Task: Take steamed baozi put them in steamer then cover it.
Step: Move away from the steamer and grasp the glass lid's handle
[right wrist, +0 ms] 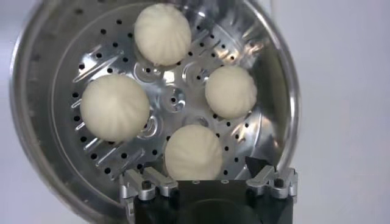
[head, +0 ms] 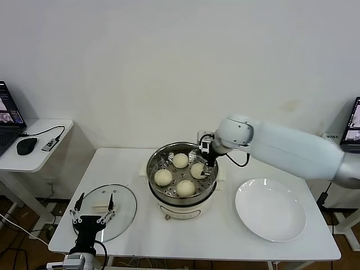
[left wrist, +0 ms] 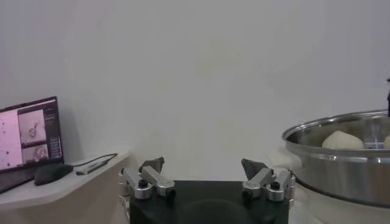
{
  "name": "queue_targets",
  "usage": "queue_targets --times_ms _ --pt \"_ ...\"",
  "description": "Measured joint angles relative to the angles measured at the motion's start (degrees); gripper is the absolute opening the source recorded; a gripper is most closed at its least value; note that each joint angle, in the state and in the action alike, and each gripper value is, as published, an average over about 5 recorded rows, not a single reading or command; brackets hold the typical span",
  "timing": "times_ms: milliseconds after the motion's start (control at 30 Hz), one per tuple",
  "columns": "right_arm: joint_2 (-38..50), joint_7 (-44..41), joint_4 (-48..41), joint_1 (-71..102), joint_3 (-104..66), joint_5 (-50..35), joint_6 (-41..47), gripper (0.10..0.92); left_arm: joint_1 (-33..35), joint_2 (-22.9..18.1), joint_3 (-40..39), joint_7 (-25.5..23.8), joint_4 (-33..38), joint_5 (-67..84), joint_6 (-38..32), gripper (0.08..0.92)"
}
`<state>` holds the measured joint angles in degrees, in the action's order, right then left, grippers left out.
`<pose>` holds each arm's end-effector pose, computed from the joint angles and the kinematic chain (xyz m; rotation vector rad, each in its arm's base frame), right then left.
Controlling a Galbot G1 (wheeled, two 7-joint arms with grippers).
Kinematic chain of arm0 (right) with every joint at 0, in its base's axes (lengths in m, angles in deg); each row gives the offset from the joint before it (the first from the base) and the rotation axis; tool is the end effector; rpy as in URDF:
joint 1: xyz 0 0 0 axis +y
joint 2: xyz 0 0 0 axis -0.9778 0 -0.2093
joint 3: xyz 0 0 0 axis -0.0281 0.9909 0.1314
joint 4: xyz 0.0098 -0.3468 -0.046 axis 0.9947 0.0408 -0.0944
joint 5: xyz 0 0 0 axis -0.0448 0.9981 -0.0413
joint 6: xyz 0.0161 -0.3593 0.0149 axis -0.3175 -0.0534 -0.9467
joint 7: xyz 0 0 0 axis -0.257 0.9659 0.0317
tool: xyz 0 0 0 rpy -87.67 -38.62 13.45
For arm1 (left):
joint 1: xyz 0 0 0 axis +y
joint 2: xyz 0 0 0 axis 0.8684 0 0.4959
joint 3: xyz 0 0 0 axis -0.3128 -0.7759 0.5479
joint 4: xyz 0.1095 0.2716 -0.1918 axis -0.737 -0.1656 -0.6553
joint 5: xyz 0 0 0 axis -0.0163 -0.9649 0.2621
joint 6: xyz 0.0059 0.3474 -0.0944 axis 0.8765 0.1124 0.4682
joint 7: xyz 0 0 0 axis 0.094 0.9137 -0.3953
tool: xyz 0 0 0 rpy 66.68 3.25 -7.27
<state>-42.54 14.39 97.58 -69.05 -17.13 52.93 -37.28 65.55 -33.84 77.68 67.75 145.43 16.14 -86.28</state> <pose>0.5040 0.0432 -0.0820 1.2401 -1.7367 1.2927 0.1597 0.0662 -0.3149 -0.1258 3.1062 0.3589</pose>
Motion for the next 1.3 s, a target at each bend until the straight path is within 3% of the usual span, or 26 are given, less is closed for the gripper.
queue_targets --times_ms 367,600,900,1300 --pt "13.08 15.18 11.63 20.68 -20.31 -2.25 -11.77 0.823 0.10 0.33 0.01 -0.18 -0.67 -0.34 -0.05 0.823" --pt "14.71 23.93 16.57 45.23 -43.94 0.28 -22.38 0.823 0.85 0.20 -0.45 0.21 -0.34 -1.53 0.55 0.823" --pt "5.65 28.08 20.34 74.09 -74.02 6.28 -35.17 0.823 2.36 1.27 0.01 1.66 -0.58 -7.71 2.67 0.823" --pt "-12.62 31.49 25.61 97.12 -101.25 11.91 -42.02 0.823 7.13 5.04 7.34 1.03 -4.54 -35.31 2.63 0.823"
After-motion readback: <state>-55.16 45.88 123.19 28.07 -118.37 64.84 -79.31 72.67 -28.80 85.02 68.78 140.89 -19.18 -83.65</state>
